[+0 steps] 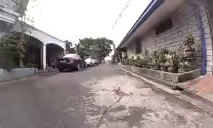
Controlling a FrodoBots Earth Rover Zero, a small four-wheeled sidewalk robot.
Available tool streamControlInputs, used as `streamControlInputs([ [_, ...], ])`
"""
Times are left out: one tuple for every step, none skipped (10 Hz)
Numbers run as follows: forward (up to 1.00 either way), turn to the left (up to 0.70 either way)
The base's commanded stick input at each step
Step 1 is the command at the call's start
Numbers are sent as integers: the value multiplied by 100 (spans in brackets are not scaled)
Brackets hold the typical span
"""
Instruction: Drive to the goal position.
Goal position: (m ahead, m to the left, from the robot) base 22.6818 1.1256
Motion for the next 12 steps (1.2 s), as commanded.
streamControlInputs([
  [100,-22],
  [100,-33],
  [100,-27],
  [100,0],
  [100,0],
  [100,0],
  [100,0],
  [100,0],
  [100,0],
  [100,0],
  [100,0],
  [100,0],
])
